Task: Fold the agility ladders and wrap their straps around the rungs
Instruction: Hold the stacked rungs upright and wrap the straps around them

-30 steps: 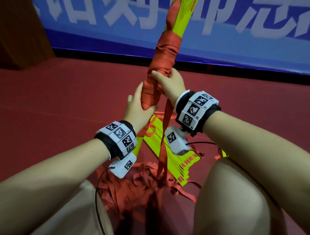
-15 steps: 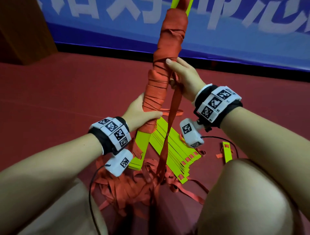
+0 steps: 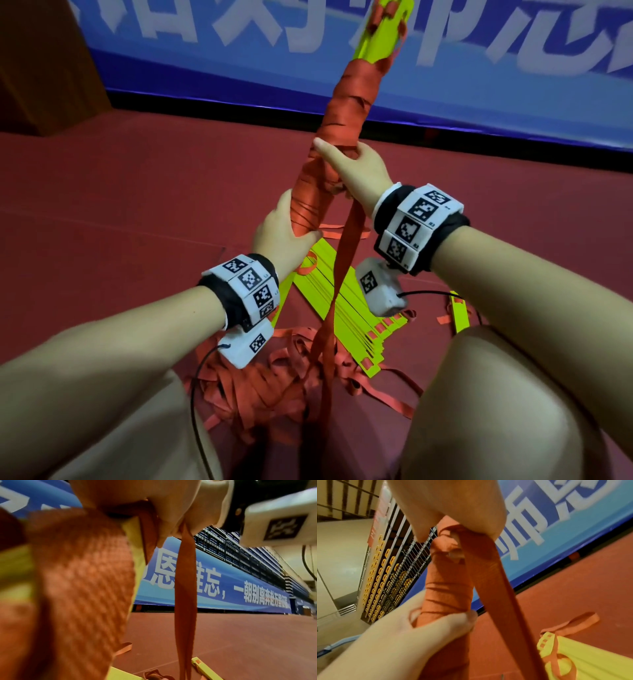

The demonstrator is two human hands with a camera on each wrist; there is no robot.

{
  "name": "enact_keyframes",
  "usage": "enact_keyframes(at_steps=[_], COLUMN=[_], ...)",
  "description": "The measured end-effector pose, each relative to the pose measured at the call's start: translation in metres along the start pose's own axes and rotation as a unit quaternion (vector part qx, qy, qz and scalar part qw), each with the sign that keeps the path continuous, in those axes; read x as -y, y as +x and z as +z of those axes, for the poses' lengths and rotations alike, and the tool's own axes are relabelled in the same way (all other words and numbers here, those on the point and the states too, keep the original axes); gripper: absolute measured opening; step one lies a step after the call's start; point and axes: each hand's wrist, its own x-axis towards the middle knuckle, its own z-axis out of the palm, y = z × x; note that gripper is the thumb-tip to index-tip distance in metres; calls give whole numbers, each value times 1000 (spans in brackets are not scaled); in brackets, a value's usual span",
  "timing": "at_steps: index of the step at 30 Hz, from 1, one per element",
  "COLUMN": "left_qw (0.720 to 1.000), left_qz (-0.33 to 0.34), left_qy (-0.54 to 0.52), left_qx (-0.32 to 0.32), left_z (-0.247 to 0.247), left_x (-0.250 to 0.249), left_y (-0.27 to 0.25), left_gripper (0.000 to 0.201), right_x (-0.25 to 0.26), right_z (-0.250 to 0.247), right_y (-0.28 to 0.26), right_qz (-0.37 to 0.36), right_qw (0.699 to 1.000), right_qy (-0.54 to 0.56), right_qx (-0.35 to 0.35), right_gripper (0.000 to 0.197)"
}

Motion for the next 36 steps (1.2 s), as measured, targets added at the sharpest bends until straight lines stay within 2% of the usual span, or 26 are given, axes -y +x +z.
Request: enact_keyframes(at_steps=[2, 4, 6, 8, 10, 14, 18, 20, 24, 29, 32, 36], left_qw=[999, 998, 995, 968, 942, 938, 948, 952, 955, 956, 959, 965], left_qz=[22, 45, 58, 37, 8, 17, 37, 27, 18, 34, 29, 26], left_qy=[30, 27, -64, -214, -291, -323, -300, -293, -294, -288, -282, -261], left_qx=[-24, -21, 42, 125, 165, 124, 101, 80, 42, 36, 33, 25], left_z=[-2, -6, -7, -6, -5, -9, -8, -6, -12, -22, -20, -22], left_x=[0, 4, 9, 9, 5, 0, -2, -2, 3, -1, 1, 9], left_y=[-2, -3, 0, -2, -4, -1, -4, -4, 4, 12, 12, 15], left_gripper=[70, 73, 76, 80, 86, 83, 88, 84, 86, 85, 86, 87], right_x=[-3, -5, -5, -2, 1, 7, 11, 8, 7, 12, 9, 5], right_z=[10, 13, 10, 4, 0, 6, 7, 4, 3, -5, -5, 2], right_y=[0, 0, -1, -1, -2, -3, -3, 0, 1, 1, 2, 6], right_qz=[-9, -18, -35, -52, -68, -73, -105, -130, -148, -133, -140, -128], right_qw=[999, 997, 994, 990, 988, 985, 987, 989, 985, 984, 976, 973], right_qy=[18, 48, 93, 130, 137, 138, 103, 48, -56, -65, -104, -158], right_qx=[-31, -57, -40, -5, 24, 79, 62, 48, 62, 97, 131, 111], right_gripper=[27, 34, 34, 21, 18, 19, 21, 26, 29, 31, 24, 26])
